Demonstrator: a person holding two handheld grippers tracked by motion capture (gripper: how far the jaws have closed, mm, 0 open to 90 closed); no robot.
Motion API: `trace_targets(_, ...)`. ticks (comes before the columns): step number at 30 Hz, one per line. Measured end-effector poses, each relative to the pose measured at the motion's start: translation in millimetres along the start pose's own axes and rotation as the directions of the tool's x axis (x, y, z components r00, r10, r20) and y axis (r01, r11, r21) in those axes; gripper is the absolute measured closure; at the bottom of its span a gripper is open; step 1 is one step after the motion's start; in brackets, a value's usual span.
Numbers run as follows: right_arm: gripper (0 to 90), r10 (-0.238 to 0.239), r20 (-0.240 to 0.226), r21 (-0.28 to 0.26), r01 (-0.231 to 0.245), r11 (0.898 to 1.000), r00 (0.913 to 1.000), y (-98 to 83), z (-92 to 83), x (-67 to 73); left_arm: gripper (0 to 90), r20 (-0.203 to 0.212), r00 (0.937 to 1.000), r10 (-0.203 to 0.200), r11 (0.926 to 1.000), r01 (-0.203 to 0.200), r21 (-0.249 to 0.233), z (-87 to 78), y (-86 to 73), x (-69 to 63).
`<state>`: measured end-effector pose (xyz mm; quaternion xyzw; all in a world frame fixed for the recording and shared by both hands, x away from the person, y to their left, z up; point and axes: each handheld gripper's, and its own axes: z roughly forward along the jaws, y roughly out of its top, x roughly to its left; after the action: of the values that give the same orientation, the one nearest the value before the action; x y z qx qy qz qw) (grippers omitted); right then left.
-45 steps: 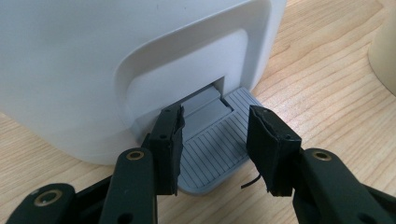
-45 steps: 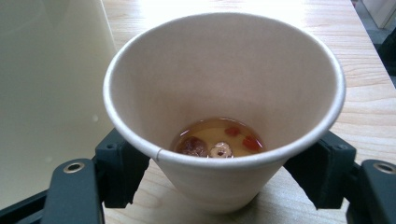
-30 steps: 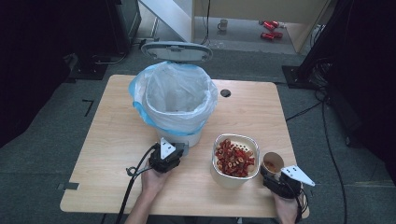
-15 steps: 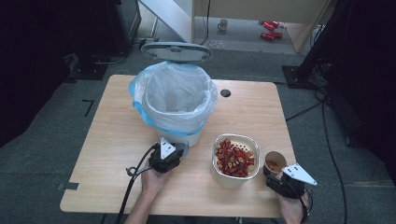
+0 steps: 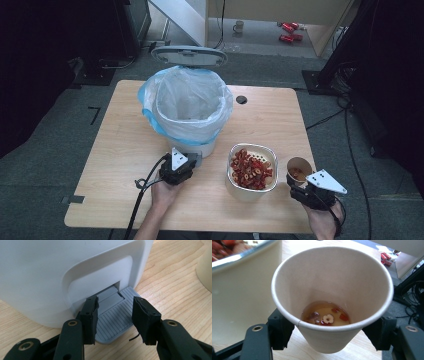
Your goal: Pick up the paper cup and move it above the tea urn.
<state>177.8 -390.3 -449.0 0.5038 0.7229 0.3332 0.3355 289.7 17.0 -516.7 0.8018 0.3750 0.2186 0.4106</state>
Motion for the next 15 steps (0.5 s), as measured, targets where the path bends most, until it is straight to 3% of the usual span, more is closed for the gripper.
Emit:
trace_targets(5, 31.9, -0.041, -0.001, 0.006, 0.041, 0.999, 0.9991, 10.4, -7.5, 1.8, 56.6, 0.001, 1.0000, -0.002, 1.0000, 0.002, 0.000, -0.1, 0.0, 0.1)
trace_targets(13, 31.8, -0.068, 0.010, 0.005, 0.068, 0.998, 0.9976, 19.7, -12.8, 3.0, 56.6, 0.003, 1.0000, -0.001, 1.0000, 0.001, 0.001, -0.2, 0.0, 0.4)
trace_targets(15, 31.8, -0.096, 0.024, 0.009, 0.096, 0.995, 0.9951, 24.6, -15.0, 4.5, 56.6, 0.003, 1.0000, -0.001, 1.0000, 0.001, 0.000, -0.2, 0.0, 0.3)
